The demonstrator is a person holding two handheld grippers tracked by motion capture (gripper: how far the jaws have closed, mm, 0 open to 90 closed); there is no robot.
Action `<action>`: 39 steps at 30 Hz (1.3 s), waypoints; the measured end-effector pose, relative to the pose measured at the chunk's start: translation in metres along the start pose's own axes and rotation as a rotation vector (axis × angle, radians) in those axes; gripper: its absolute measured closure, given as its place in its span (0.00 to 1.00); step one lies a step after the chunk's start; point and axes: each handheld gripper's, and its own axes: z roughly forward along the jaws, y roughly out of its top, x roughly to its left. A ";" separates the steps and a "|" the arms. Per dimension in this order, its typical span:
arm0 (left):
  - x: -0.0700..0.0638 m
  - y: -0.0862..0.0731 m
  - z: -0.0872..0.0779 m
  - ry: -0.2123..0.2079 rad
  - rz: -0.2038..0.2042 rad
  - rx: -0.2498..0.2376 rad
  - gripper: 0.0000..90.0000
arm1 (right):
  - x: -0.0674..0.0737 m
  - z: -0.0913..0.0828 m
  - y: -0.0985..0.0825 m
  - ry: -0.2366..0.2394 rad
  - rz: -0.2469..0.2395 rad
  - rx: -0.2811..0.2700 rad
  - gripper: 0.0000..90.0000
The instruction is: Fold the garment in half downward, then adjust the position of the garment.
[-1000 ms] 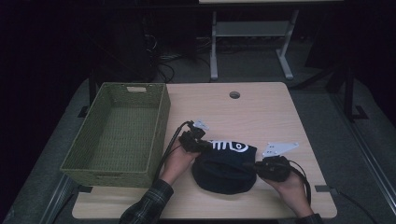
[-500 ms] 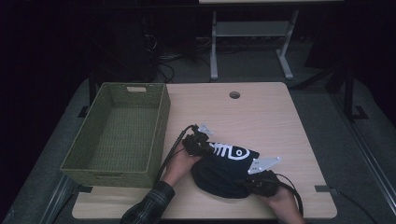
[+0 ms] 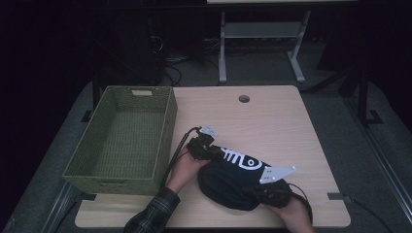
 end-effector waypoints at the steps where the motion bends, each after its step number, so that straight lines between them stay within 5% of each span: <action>1: -0.005 0.001 -0.005 0.003 0.002 -0.010 1.00 | -0.002 -0.003 0.001 -0.005 -0.003 -0.018 1.00; 11: -0.043 -0.015 -0.038 0.007 0.059 -0.006 1.00 | -0.026 -0.021 0.008 -0.110 0.018 -0.078 1.00; 15: -0.051 -0.022 -0.037 0.031 0.084 0.033 1.00 | -0.040 -0.021 0.007 -0.156 0.059 -0.076 1.00; 25: -0.046 -0.036 -0.012 0.043 0.070 0.164 1.00 | -0.056 -0.004 0.000 -0.191 0.091 0.023 1.00; 30: -0.045 -0.037 -0.009 0.082 0.081 0.172 1.00 | -0.055 0.002 -0.002 -0.185 0.098 0.047 1.00; 39: -0.040 -0.032 -0.020 0.042 0.034 0.121 0.97 | -0.051 -0.008 -0.003 -0.188 0.078 0.010 0.99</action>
